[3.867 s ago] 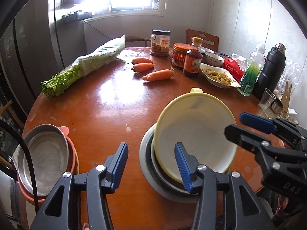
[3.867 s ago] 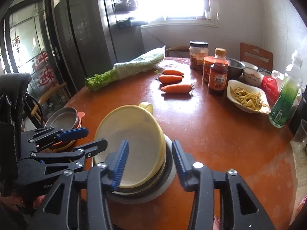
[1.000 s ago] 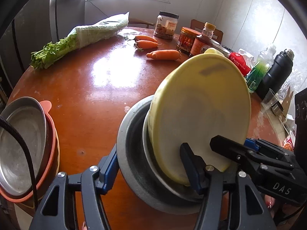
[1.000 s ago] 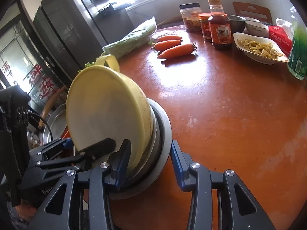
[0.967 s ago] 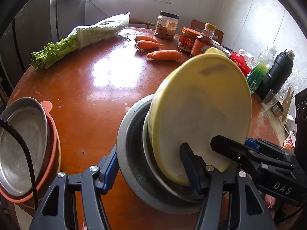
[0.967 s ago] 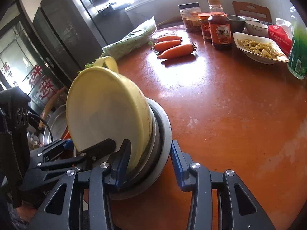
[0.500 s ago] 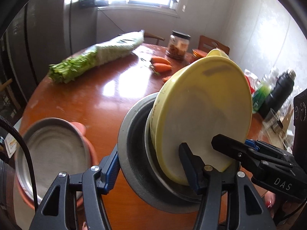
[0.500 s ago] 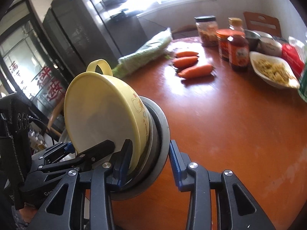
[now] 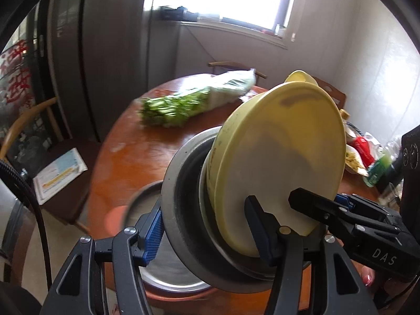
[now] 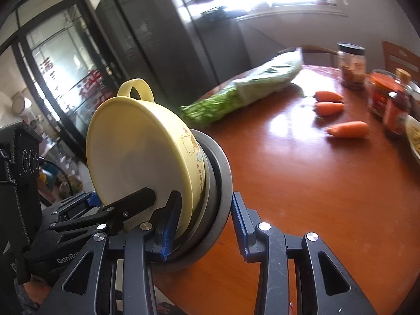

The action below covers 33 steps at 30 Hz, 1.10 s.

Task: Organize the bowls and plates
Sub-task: 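Lift the bowl stack and carry it to the pink plate stack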

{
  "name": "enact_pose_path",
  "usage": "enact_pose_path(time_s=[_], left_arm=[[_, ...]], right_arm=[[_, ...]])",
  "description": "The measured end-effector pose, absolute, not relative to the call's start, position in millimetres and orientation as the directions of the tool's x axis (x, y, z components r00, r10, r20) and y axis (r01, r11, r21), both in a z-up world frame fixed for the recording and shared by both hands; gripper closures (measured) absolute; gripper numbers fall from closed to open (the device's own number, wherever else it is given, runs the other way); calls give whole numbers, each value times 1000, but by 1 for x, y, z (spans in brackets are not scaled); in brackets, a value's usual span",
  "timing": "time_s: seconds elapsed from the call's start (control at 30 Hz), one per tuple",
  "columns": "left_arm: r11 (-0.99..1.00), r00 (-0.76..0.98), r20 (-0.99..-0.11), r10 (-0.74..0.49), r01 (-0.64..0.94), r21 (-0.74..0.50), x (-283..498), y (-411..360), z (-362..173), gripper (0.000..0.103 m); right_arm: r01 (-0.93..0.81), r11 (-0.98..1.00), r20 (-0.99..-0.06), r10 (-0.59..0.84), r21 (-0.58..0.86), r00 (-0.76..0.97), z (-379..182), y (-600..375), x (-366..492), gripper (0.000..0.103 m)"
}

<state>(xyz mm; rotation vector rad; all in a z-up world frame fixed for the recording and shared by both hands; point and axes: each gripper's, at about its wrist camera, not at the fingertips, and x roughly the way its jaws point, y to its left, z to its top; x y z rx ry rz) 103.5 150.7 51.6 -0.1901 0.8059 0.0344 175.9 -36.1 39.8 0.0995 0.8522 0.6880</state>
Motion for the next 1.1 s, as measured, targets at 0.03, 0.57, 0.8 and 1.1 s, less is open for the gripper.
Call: enact_pose_path(time_s=[0.03,0.57,0.8,1.1], left_arm=[[982,691,-722,-31,-115,-152,103,159,51,44],[968,650,-760,-12,-182,-171,96,203,19,44],[965,641,-767,-27,-182,-186,94,206,11,44],[969,639,-769,-20,-176,-171,96,205,4,44]], right_arm=[[-526,777,-661,599,346,452,39,-30,176,64],[-561,761,-726,581,325,368,9,28,177,64],[-557,764,-740,572,325,353,-1,30,177,64],[-551,763,-738,578,338,348,-7,27,179,62]])
